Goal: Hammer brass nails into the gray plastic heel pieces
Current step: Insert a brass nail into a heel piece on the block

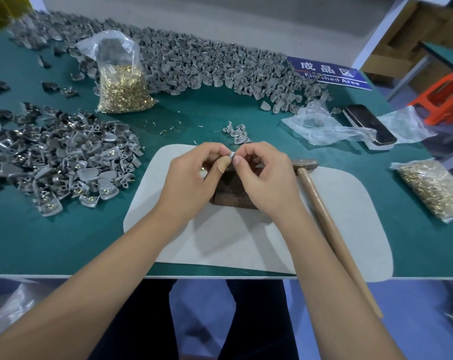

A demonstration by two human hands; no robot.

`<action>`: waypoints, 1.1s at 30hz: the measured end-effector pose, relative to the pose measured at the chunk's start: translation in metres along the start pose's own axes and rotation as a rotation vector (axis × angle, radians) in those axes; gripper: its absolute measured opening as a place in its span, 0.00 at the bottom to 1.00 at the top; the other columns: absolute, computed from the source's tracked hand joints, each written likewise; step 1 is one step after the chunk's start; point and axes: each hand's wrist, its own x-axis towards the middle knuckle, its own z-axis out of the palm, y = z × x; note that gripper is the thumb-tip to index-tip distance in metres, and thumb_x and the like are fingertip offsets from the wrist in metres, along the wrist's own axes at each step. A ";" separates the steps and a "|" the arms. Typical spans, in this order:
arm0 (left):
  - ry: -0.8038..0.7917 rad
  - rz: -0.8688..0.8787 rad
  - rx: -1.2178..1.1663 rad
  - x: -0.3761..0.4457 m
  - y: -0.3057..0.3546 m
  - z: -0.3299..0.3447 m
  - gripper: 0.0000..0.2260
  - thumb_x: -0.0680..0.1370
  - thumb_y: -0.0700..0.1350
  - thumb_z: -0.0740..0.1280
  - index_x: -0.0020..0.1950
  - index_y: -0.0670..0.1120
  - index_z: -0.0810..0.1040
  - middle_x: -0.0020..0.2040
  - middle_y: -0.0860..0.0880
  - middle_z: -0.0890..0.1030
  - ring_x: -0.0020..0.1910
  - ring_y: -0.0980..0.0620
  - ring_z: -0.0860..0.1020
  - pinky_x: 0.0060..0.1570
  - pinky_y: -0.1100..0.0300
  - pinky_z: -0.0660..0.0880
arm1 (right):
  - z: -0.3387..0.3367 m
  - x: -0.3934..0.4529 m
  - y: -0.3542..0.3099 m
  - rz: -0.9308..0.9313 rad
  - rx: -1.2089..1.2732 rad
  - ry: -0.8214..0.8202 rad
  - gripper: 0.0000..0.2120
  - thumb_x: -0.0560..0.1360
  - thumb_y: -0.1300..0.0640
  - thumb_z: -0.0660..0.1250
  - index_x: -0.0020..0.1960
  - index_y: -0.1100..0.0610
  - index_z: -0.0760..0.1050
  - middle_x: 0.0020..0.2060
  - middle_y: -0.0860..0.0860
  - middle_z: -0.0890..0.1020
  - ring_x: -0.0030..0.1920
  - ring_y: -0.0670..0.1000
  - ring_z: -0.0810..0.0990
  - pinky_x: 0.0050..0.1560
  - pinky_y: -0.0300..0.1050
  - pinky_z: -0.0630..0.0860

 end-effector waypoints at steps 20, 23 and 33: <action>-0.094 0.029 0.146 0.002 0.004 0.001 0.04 0.78 0.44 0.71 0.47 0.54 0.80 0.40 0.56 0.78 0.43 0.56 0.74 0.45 0.65 0.70 | -0.049 -0.021 0.027 0.163 -0.207 0.277 0.07 0.80 0.62 0.67 0.52 0.57 0.84 0.46 0.50 0.84 0.50 0.52 0.81 0.55 0.44 0.75; -0.109 0.019 0.164 0.003 0.001 0.000 0.04 0.77 0.44 0.72 0.45 0.53 0.81 0.37 0.56 0.74 0.42 0.57 0.72 0.43 0.64 0.68 | -0.062 -0.035 0.044 0.387 -0.498 0.253 0.11 0.82 0.52 0.67 0.60 0.56 0.82 0.54 0.56 0.81 0.59 0.60 0.75 0.56 0.52 0.72; -0.286 -0.031 0.241 0.016 0.001 -0.017 0.06 0.74 0.45 0.75 0.42 0.57 0.83 0.33 0.56 0.74 0.36 0.55 0.72 0.38 0.57 0.71 | -0.081 -0.032 0.030 0.455 -0.708 0.008 0.15 0.87 0.50 0.54 0.61 0.59 0.74 0.57 0.58 0.75 0.49 0.63 0.75 0.44 0.53 0.67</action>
